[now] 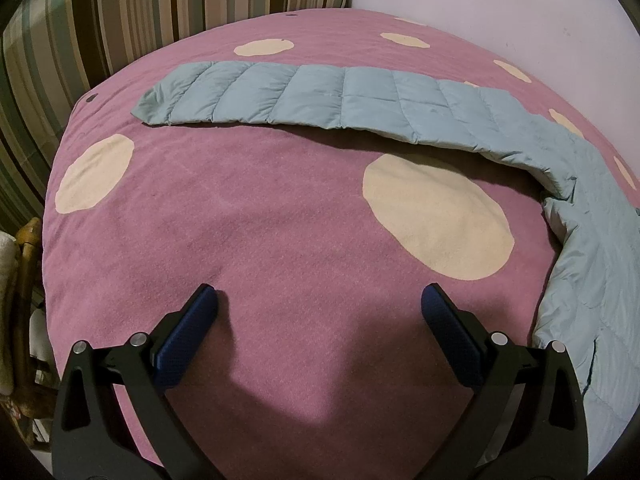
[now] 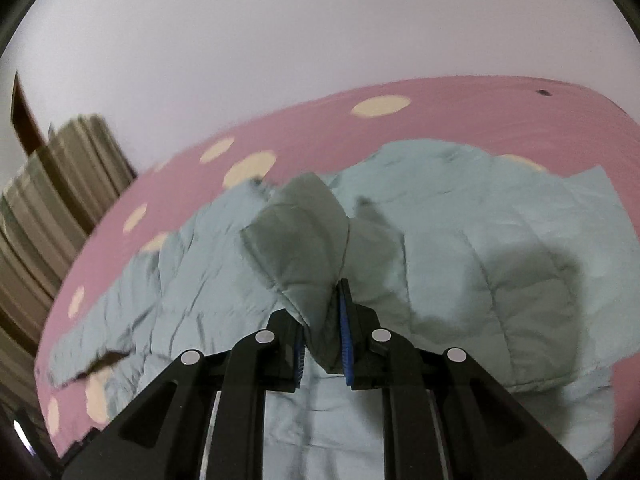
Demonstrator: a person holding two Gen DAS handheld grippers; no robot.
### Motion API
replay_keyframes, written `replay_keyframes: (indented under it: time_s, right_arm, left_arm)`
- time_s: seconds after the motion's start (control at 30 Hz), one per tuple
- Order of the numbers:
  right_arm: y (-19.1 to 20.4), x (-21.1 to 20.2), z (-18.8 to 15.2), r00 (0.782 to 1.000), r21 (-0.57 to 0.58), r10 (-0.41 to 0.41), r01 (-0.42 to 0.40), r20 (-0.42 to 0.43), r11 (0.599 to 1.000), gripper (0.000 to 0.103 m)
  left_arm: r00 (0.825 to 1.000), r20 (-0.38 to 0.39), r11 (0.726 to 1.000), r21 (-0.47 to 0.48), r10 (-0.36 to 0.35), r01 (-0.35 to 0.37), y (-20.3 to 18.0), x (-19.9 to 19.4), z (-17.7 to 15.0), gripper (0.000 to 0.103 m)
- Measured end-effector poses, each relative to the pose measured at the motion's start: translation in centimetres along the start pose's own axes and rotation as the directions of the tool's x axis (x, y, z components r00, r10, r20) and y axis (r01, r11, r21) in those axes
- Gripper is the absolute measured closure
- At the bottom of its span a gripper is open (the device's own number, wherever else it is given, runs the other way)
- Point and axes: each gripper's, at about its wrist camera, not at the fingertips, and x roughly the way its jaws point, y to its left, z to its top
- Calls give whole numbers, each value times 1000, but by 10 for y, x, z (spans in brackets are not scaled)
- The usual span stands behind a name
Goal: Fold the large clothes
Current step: 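Lay the sleeve across the jacket back and open the right tool, then grasp the jacket side edge with the right tool and fold it inward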
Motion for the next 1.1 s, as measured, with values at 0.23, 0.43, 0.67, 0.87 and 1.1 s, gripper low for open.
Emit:
replay_keyframes:
  time_s: [0.23, 0.43, 0.67, 0.87, 1.1]
  right_arm:
    - [71, 71, -29, 997, -85, 6, -12, -80, 996, 89]
    - [104, 96, -46, 991, -160, 10, -31, -133, 987, 88]
    - [120, 104, -53, 983, -193, 52, -86, -174, 977, 57]
    - [137, 70, -58, 969, -215, 170, -207, -178, 954, 31]
    - [44, 10, -14, 998, -134, 60, -58, 12, 989, 55]
  left_arm:
    - [1000, 0, 1000, 0, -1, 1, 0, 0, 0, 2]
    - [1000, 0, 1000, 0, -1, 1, 1, 1, 0, 2]
    - [1000, -2, 1000, 3, 3, -3, 1, 2, -1, 2]
    - [1000, -3, 1000, 8, 7, -7, 1, 2, -1, 2]
    - [1000, -4, 1000, 11, 10, -10, 2, 3, -1, 2]
